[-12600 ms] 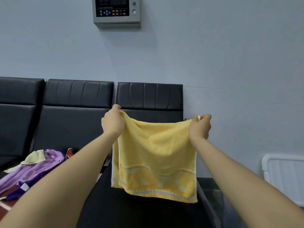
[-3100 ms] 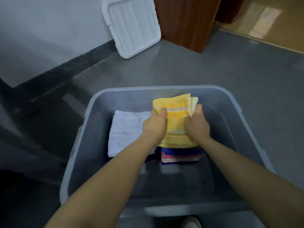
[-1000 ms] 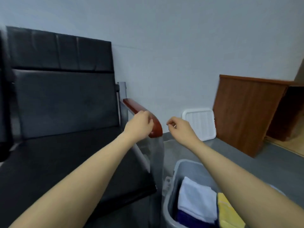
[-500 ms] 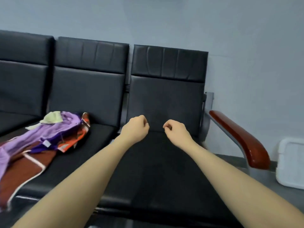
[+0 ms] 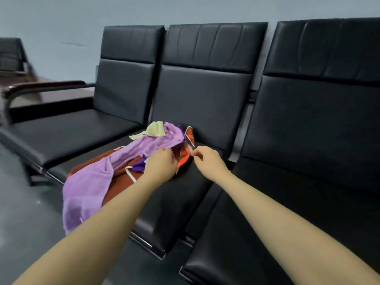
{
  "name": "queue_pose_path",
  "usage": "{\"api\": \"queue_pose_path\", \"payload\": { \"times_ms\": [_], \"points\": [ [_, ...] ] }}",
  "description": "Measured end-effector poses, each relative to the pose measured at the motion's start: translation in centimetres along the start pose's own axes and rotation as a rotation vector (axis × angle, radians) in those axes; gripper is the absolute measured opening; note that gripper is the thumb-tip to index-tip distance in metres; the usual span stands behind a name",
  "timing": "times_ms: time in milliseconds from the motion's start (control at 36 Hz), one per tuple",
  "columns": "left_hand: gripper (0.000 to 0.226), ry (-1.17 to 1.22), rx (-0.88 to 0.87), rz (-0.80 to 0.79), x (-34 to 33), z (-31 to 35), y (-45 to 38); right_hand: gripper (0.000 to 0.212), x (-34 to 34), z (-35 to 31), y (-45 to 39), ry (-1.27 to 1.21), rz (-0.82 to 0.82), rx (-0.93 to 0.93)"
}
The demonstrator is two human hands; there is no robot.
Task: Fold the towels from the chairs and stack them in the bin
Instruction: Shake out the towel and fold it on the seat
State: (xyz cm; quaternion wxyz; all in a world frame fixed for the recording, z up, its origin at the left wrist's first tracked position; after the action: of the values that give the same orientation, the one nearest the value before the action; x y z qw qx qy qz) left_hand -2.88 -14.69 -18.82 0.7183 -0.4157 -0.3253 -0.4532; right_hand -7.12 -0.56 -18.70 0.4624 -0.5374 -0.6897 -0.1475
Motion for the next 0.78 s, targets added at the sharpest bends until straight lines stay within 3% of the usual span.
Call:
{"api": "queue_pose_path", "payload": {
  "times_ms": [83, 278, 417, 528, 667, 778],
  "points": [
    [0.021, -0.064, 0.041, 0.064, -0.2, -2.7, -1.1, 0.025, -2.9, -0.5, -1.9, -0.046, -0.046, 0.039],
    [0.042, -0.237, 0.143, 0.051, -1.8, -7.6, -4.3, 0.047, -8.9, -1.9, -6.1, -0.052, -0.209, 0.087],
    [0.043, -0.219, 0.204, -0.094, -4.1, -9.6, -5.3, 0.054, -11.9, -1.9, -7.4, 0.015, -0.310, 0.068],
    [0.036, -0.260, 0.043, -0.093, -5.0, -8.2, -4.8, 0.050, -12.3, 0.1, -6.9, 0.122, -0.264, 0.043],
    [0.028, -0.090, -0.034, -0.078, -5.6, -5.4, -3.3, 0.036, -11.0, 2.1, -5.5, 0.209, -0.230, 0.006],
    [0.045, -0.029, -0.018, -0.155, -6.1, -4.4, -2.5, 0.018, -9.0, 1.9, -4.9, 0.177, -0.100, 0.020]
  ]
}}
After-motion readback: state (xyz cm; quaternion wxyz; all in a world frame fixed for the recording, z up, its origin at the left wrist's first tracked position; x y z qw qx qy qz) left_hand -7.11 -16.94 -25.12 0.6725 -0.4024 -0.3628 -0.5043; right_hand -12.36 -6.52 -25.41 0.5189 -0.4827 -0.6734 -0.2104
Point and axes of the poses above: each hand's wrist, its own y-axis away from the middle knuckle, its own x-axis out of the back of the hand, z = x × y, the point moved 8 cm from there along -y, towards the middle knuckle, and after that the axes turned 2 degrees about y, right-handed, at the moved point
